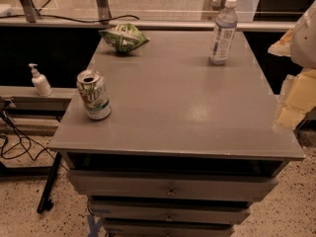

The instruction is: Move blue plastic bottle near 7up can

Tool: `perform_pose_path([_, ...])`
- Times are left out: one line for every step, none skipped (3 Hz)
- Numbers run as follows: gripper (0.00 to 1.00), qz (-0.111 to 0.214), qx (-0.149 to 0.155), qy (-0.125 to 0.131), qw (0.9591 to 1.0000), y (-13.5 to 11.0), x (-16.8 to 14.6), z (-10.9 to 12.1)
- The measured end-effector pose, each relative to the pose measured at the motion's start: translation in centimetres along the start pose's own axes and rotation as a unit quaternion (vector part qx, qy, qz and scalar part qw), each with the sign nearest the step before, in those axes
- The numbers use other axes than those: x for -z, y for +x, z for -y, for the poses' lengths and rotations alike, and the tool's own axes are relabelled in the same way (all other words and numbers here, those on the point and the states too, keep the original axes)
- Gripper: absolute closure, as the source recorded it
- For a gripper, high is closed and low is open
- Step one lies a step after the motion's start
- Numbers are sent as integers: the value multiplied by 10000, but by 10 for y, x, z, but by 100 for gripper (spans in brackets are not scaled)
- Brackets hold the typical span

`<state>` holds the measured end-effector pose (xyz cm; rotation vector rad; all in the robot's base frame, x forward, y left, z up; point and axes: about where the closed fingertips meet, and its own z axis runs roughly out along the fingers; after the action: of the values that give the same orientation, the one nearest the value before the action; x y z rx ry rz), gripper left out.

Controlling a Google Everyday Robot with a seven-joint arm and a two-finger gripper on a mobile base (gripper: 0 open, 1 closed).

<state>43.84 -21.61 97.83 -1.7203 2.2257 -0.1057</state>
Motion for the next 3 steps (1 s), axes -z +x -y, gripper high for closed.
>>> perform_pose_path([0,51,18,59,10000,-1,2,4])
perform_pose_path([0,396,-169,238,9988,8,-8,44])
perform_pose_path([0,898,-572,459,9933,30,-30,115])
